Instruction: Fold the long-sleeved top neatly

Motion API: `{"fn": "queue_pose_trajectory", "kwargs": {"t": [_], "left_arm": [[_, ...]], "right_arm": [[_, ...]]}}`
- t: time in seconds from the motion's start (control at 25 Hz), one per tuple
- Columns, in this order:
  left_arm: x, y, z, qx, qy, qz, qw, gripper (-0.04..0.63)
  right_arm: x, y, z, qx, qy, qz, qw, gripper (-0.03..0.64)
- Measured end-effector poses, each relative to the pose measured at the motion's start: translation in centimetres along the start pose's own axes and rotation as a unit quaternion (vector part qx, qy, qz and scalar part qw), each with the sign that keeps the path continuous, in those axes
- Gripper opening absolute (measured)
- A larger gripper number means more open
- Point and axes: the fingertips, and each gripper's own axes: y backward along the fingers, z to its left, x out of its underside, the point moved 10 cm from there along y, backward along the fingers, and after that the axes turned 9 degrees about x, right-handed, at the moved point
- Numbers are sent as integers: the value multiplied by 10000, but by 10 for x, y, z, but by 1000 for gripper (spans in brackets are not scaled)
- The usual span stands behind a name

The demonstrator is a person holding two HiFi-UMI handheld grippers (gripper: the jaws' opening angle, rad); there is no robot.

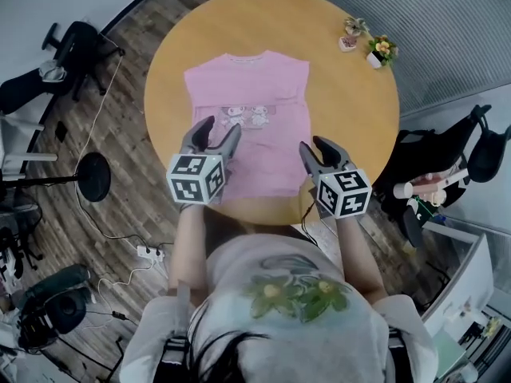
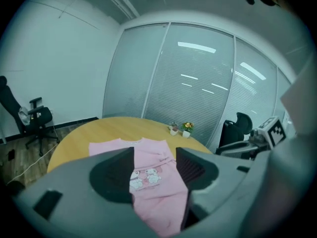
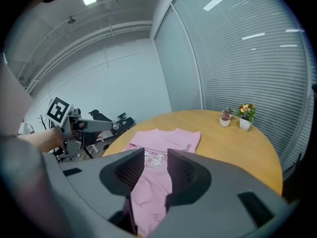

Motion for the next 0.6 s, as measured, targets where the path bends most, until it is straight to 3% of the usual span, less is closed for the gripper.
{"fn": "queue_pose_trajectory", "kwargs": {"t": [0.4,0.6], "left_arm": [[76,48,-7,-646,31,679,9956,247],[115,53,-15,-689,0,1133,9912,247]], "right_arm": [[49,14,7,-166,174,400,9989,155],[81,12,18,-238,403,833,9954,155]]}}
